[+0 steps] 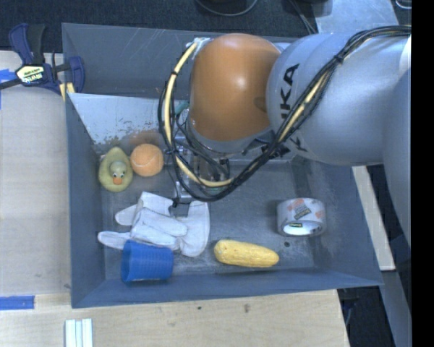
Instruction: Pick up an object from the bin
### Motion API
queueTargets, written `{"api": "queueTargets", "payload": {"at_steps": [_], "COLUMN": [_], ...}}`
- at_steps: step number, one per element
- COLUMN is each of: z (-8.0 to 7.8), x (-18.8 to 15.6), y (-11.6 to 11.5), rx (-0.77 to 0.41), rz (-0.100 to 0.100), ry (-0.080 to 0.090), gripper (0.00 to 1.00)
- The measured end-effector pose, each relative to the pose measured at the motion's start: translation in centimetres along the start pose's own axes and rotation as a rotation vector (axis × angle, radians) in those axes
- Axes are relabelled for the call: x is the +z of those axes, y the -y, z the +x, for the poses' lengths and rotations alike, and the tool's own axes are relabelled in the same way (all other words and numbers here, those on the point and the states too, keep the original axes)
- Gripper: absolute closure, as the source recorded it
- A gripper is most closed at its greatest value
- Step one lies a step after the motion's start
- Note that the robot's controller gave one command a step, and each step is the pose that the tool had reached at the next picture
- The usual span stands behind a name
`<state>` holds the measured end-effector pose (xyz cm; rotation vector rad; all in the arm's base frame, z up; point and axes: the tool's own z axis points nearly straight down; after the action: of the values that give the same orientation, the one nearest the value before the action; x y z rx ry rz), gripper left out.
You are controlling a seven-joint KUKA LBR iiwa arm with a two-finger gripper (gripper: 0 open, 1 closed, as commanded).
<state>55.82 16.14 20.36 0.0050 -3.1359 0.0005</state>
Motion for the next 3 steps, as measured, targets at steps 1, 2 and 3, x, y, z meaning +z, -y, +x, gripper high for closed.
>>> {"api": "queueTargets", "payload": {"at_steps": [1, 2, 3], "z": [-0.2, -0.2, 1.9], "x": [-0.5, -0.3, -0.1], "y": [0.1, 0.1, 2.2], "rx": [0.002, -0.003, -0.239], "rz": [-0.001, -0.002, 0.001], "ry": [0.008, 0.010, -0.007], "gripper": [0.00, 0.00, 0.00]}}
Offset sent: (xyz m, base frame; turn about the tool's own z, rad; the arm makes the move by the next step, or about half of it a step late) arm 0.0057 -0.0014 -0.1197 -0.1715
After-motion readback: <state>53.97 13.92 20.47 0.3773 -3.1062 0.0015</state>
